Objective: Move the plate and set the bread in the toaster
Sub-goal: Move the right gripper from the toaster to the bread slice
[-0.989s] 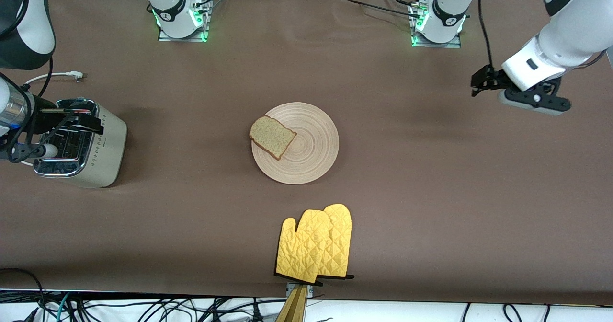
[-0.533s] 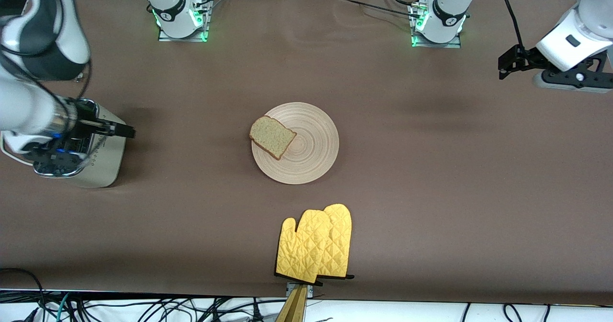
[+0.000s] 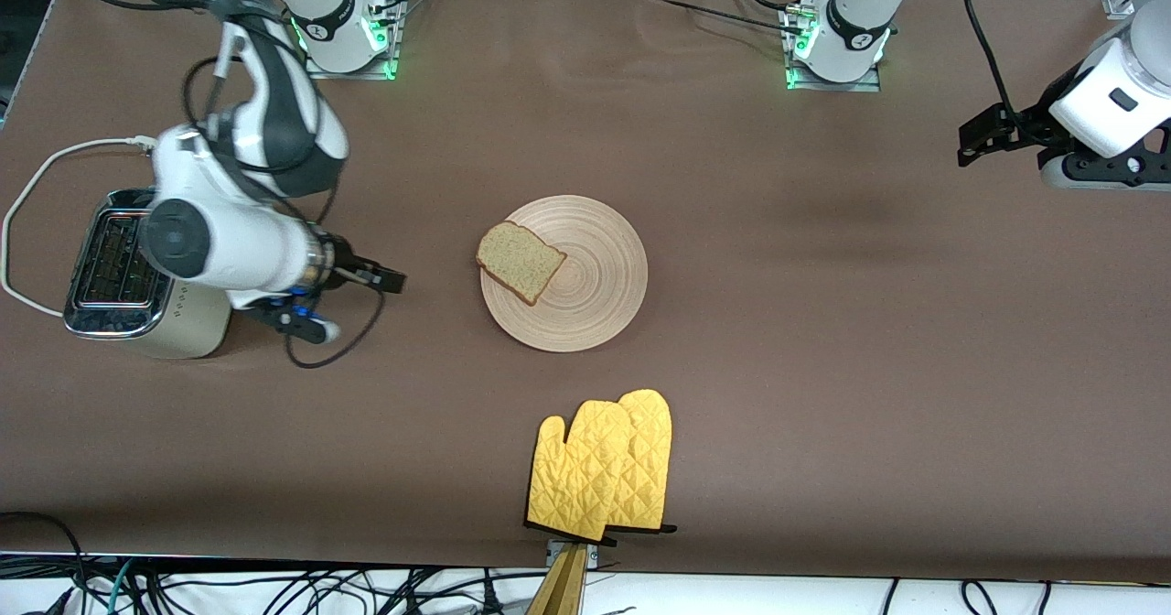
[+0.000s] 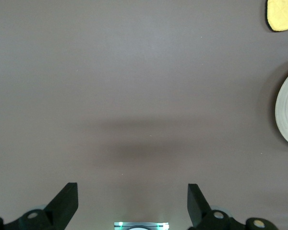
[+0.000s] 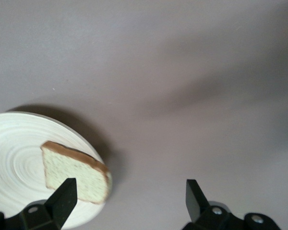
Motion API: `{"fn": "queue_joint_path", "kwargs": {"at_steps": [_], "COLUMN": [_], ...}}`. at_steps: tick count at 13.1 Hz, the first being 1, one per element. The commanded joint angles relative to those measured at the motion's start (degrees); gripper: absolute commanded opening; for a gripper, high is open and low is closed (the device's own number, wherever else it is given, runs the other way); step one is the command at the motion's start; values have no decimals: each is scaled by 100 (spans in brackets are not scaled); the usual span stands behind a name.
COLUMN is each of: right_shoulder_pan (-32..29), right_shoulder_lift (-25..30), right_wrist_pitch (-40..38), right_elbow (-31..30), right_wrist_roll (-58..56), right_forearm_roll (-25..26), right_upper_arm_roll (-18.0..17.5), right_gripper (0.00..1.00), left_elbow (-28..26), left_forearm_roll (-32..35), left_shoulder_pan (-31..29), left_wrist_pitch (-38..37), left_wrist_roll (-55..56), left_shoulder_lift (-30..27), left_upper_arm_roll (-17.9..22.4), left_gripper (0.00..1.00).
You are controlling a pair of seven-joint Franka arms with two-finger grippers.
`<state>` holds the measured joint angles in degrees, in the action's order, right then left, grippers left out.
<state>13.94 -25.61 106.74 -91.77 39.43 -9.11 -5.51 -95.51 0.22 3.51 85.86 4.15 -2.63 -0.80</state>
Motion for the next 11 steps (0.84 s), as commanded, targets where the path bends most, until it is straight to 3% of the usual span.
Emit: {"fn": "queue_joint_path", "kwargs": {"at_steps": [1, 11], "right_shoulder_pan": [520, 882], "right_shoulder_lift": [-223, -655], "right_wrist_pitch": [548, 1253], "right_elbow": [-192, -887], "right_wrist_roll": [1002, 1243], "right_forearm_roll": [-65, -258], "right_upper_arm_roll": [33, 6], "right_gripper": [100, 100], "left_elbow": [200, 235], "left_forearm_roll": [-110, -356], "left_shoulder_pan": [18, -35], "left_wrist_pitch": [-184, -184], "left_wrist_roll": [200, 218], "left_shoulder_lift": [79, 149], "left_upper_arm_roll": [-52, -52], "left_gripper": [100, 100]}}
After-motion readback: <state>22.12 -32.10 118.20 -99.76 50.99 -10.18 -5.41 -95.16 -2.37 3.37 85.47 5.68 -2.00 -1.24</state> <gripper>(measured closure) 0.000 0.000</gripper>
